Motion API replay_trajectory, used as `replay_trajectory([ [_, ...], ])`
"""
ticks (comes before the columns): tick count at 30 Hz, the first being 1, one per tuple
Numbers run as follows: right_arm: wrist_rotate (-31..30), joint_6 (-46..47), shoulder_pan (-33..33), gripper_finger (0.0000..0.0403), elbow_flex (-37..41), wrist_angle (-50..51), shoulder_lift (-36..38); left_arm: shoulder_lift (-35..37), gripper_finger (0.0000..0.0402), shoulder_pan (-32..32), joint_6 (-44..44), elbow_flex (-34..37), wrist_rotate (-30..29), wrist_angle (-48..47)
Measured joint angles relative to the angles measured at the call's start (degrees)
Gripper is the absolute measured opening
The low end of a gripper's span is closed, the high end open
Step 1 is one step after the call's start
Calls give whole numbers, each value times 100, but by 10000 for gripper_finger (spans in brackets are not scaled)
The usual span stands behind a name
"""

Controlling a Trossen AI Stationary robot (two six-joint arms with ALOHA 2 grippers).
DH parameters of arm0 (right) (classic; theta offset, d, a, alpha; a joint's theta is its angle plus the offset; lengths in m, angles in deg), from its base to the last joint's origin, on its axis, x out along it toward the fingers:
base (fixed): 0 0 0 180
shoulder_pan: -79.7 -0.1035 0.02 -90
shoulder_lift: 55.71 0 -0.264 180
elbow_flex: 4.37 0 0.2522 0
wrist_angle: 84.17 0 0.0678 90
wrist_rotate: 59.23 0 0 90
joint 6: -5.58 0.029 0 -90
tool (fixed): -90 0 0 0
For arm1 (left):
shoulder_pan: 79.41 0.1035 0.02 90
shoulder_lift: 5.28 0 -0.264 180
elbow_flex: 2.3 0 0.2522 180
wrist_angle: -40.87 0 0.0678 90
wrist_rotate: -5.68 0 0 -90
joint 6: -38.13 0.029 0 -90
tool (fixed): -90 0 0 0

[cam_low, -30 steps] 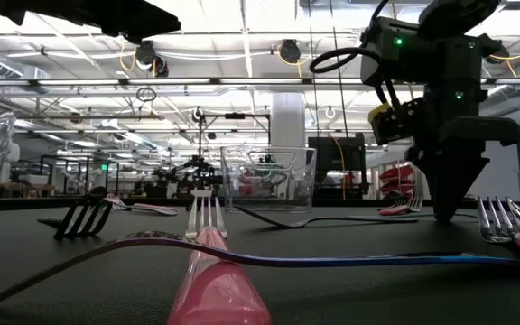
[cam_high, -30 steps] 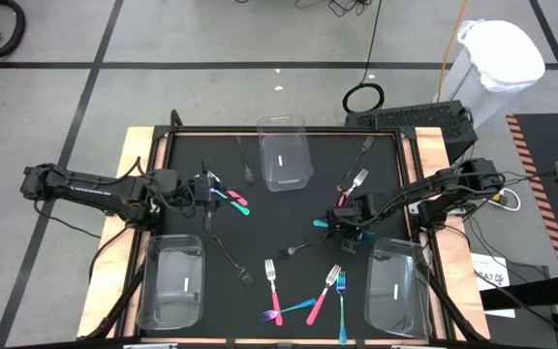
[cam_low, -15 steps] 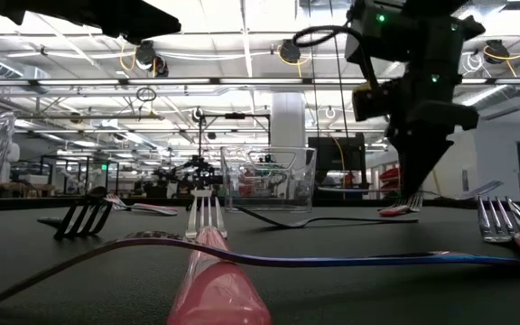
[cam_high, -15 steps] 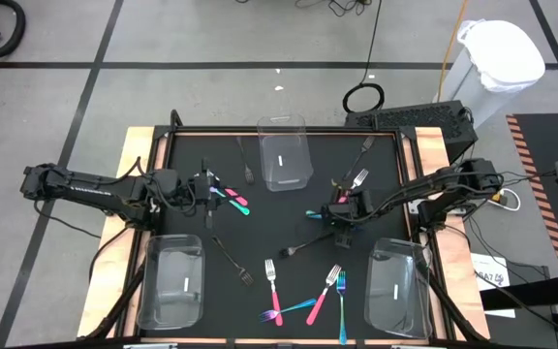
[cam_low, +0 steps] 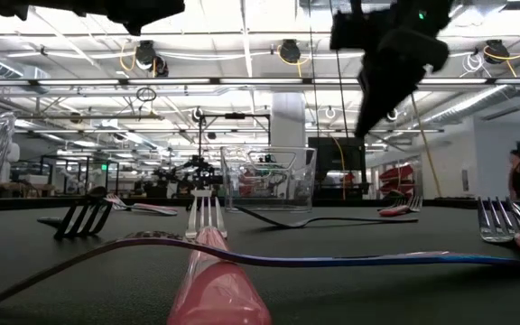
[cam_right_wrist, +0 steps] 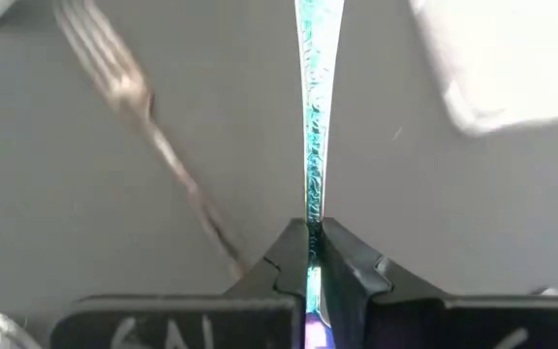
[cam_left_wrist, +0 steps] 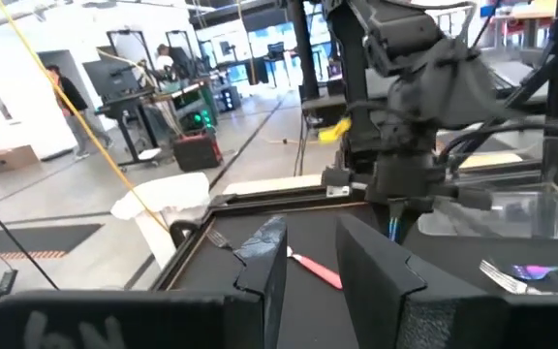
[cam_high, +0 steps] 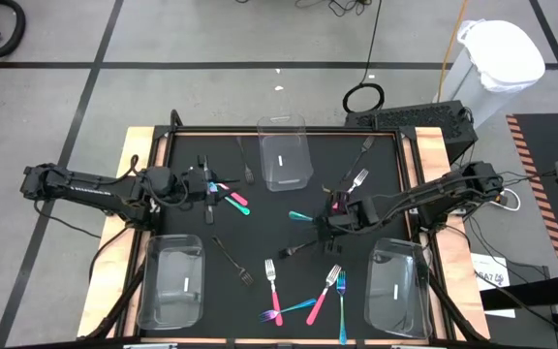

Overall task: Sort silverware by color (type)
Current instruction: Put the blue fork into the top transparent bin

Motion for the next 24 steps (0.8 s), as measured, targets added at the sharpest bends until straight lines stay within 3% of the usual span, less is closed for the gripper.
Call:
replay_trajectory([
  [13, -3436, -359, -566, 10, -418, -746, 4, -175, 96, -140, 17, 0, -3, 672],
  [19, -4319, -626, -848, 10, -418, -885, 4, -675, 100, -365, 491, 0, -2, 1245],
  [24, -4779, -819, -1036, 11, -418, -938, 4, -1248, 148, -462, 599, -303, 0, 1465],
])
